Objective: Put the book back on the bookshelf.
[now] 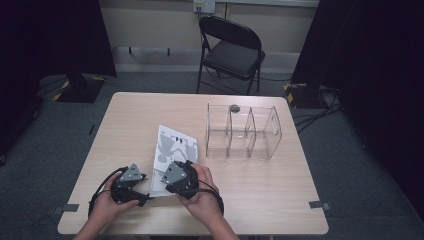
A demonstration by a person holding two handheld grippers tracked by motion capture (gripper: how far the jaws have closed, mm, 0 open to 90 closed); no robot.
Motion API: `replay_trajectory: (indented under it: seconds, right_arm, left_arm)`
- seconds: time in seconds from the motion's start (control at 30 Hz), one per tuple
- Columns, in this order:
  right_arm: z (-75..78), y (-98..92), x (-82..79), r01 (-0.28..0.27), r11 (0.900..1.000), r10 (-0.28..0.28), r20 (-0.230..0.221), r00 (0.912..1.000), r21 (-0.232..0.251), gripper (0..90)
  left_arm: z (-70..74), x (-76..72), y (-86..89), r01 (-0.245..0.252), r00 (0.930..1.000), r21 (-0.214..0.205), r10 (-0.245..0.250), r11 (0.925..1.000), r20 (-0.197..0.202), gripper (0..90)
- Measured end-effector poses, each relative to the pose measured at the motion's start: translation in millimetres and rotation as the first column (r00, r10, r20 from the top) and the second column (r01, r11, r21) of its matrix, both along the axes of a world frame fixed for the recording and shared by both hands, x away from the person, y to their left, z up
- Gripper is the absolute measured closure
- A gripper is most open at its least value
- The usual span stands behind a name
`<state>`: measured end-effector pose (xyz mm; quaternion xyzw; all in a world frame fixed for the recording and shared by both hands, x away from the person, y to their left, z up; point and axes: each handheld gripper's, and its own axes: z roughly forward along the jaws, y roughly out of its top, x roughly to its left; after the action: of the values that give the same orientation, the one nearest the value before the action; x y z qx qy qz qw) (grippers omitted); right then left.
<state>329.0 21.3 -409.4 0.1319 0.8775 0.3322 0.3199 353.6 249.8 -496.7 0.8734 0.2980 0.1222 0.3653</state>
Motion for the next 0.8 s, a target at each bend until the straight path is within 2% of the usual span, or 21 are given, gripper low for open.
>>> replay_trajectory:
  seconds: [0.13, 0.23, 0.33, 0.47, 0.57, 0.67, 0.8]
  right_arm:
    - [1.5, -0.6, 0.5, 0.000, 1.0000, 0.000, -0.004, 1.0000, -0.004, 55.1]
    - [2.1, -0.3, 0.4, 0.002, 1.0000, -0.002, -0.005, 1.0000, -0.006, 55.4]
    - [2.4, 0.2, -1.1, 0.009, 0.9999, -0.009, -0.005, 0.9999, -0.014, 55.7]
    - [3.6, -1.4, -1.2, 0.004, 0.9997, -0.004, -0.004, 1.0000, -0.023, 55.9]
    - [3.7, -2.1, -1.9, 0.003, 0.9996, -0.003, -0.006, 1.0000, -0.030, 55.9]
    - [4.2, -2.7, -1.9, 0.004, 0.9996, -0.004, -0.005, 1.0000, -0.029, 55.9]
    - [5.8, -2.6, -1.2, 0.001, 0.9995, -0.001, -0.010, 0.9999, -0.032, 56.0]
  left_arm:
    - [-0.6, 2.4, -0.6, -0.020, 0.9997, -0.004, 0.020, 0.9998, 0.012, 18.7]
    - [1.4, 3.9, -3.6, -0.024, 0.9997, 0.017, 0.024, 0.9996, 0.003, 18.9]
    - [-1.3, 5.1, -3.1, -0.024, 0.9997, -0.011, 0.024, 0.9997, 0.010, 18.7]
    - [-1.0, 4.3, -6.0, -0.014, 0.9992, -0.004, 0.014, 0.9999, 0.036, 19.1]
    - [-0.9, 2.9, -8.3, -0.010, 0.9991, -0.008, 0.010, 0.9999, 0.040, 20.6]
    - [-0.2, 2.2, -8.2, -0.008, 0.9993, -0.034, 0.010, 0.9994, 0.037, 21.6]
    - [6.4, -1.3, -9.4, -0.007, 0.9959, -0.039, 0.010, 0.9992, 0.090, 25.1]
